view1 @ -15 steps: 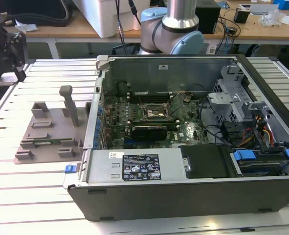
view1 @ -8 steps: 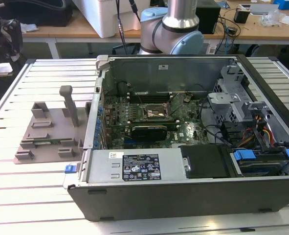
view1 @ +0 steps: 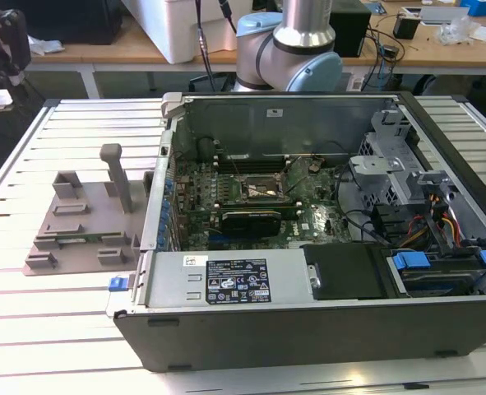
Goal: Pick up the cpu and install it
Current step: 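Pick up the cpu and move it towards the insertion slot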
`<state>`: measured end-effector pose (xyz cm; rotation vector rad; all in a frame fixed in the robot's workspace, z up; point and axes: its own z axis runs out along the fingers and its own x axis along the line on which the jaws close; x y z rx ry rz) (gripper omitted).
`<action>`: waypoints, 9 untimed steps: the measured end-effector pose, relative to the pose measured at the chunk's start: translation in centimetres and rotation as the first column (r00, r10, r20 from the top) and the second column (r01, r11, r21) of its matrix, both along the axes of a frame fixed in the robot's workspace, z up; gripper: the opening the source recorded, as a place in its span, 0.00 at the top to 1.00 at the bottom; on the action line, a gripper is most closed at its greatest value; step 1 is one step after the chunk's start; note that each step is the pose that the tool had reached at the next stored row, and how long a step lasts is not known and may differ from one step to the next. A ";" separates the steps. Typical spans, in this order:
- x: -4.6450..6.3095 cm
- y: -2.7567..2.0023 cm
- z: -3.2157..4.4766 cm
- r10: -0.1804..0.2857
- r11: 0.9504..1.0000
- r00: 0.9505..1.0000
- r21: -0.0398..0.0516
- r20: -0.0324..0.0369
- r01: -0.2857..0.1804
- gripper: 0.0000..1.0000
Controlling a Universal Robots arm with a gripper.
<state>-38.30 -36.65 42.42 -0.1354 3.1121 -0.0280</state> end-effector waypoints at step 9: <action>0.0 0.02 2.32 0.000 1.000 1.000 0.000 0.000 0.000 0.45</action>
